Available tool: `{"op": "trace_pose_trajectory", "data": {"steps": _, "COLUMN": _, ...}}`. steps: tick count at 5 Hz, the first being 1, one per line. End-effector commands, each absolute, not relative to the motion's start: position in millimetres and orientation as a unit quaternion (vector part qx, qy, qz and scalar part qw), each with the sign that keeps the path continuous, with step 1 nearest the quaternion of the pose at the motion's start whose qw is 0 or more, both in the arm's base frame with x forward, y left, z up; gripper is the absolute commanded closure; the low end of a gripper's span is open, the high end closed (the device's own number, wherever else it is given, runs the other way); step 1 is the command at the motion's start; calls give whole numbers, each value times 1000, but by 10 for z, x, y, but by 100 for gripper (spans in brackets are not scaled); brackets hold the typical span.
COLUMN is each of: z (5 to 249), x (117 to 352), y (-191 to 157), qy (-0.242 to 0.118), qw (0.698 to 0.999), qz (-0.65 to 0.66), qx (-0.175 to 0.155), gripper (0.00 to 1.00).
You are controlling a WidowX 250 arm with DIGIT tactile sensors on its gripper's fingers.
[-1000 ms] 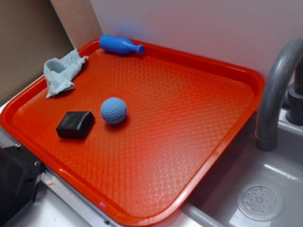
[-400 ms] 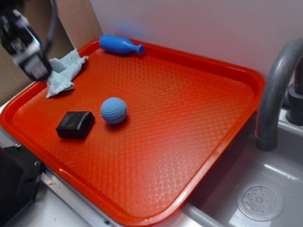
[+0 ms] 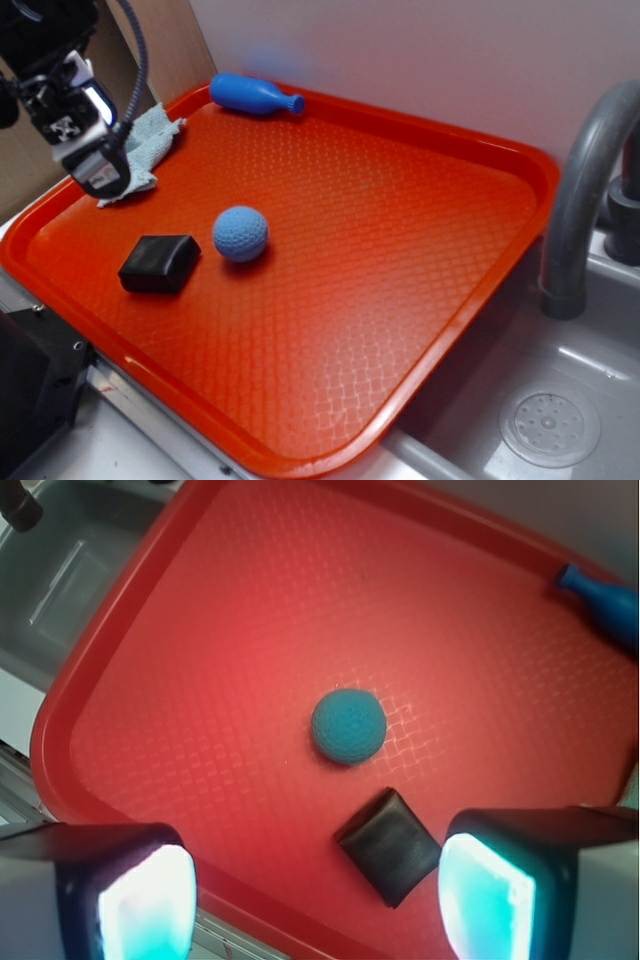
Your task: Grab the blue ball.
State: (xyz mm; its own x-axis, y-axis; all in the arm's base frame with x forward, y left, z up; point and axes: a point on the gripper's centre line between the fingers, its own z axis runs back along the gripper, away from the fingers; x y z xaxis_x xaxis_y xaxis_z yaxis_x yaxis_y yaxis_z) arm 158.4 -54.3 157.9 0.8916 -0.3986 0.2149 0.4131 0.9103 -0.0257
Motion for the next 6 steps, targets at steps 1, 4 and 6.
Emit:
{"op": "trace_pose_trajectory", "data": {"steps": 1, "z": 1284, "x": 1910, "y": -782, "qy": -52, "qw": 969, "qz": -240, "qx": -5, "gripper": 0}}
{"op": "trace_pose_trajectory", "data": {"steps": 4, "z": 548, "x": 2345, "y": -873, "qy": 5, "qw": 970, "qz": -238, "qx": 41, "gripper": 0}}
{"op": "trace_pose_trajectory", "data": {"steps": 6, "z": 276, "x": 2079, "y": -591, "qy": 57, "qw": 968, "qz": -233, "qx": 79, "gripper": 0}}
